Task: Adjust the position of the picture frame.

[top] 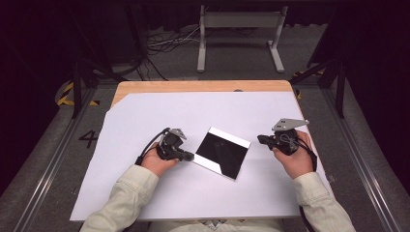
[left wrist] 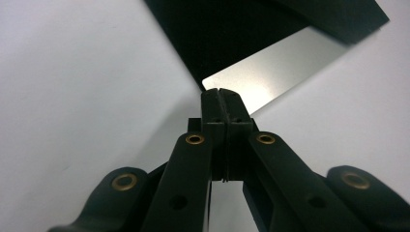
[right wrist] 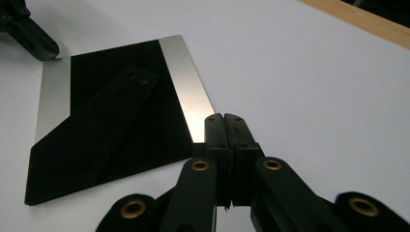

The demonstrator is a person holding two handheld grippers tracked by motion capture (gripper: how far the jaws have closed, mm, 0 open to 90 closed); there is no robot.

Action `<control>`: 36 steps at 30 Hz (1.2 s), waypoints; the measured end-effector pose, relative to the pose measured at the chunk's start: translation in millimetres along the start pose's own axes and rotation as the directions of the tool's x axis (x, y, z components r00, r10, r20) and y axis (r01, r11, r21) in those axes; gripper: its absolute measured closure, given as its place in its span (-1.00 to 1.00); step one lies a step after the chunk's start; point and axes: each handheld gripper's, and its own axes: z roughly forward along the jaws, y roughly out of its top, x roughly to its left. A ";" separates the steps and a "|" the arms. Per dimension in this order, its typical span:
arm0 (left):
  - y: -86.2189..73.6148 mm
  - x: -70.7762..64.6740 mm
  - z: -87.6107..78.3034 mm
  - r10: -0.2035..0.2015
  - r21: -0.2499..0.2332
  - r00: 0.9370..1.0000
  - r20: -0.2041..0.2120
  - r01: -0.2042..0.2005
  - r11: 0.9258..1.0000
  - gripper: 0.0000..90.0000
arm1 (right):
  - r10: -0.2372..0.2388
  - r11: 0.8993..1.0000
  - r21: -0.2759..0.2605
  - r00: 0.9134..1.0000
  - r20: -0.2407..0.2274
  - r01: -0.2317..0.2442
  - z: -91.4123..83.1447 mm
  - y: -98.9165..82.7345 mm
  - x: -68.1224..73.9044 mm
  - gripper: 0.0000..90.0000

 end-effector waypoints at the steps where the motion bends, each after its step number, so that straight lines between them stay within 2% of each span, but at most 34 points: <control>1: 0.7 -1.7 1.2 0.004 0.003 1.000 0.008 -0.004 1.000 1.00 | 0.008 1.000 0.001 1.000 0.001 -0.008 0.2 -0.8 -1.0 1.00; 9: 8.5 -19.3 12.4 0.057 0.034 0.997 0.055 -0.059 0.998 1.00 | 0.046 0.999 0.004 0.999 0.009 -0.046 -2.3 -3.9 -7.9 1.00; 18: 19.5 -41.6 29.5 0.105 0.037 0.990 0.091 -0.109 0.993 1.00 | 0.068 0.998 -0.006 0.998 0.020 -0.067 -9.4 -5.7 -12.6 1.00; 24: 25.2 -50.3 38.5 0.129 0.022 0.987 0.097 -0.132 0.991 1.00 | 0.075 0.997 -0.011 0.997 0.028 -0.075 -14.1 -6.4 -14.5 1.00; 32: 25.6 -52.9 40.4 0.132 0.011 0.987 0.096 -0.133 0.991 1.00 | 0.072 0.997 -0.011 0.997 0.024 -0.072 -14.2 -5.8 -13.0 1.00; 36: 24.5 -51.5 33.6 0.138 -0.001 0.988 0.065 -0.138 0.990 1.00 | 0.070 0.997 -0.013 0.997 0.022 -0.070 -16.0 -5.8 -12.7 0.98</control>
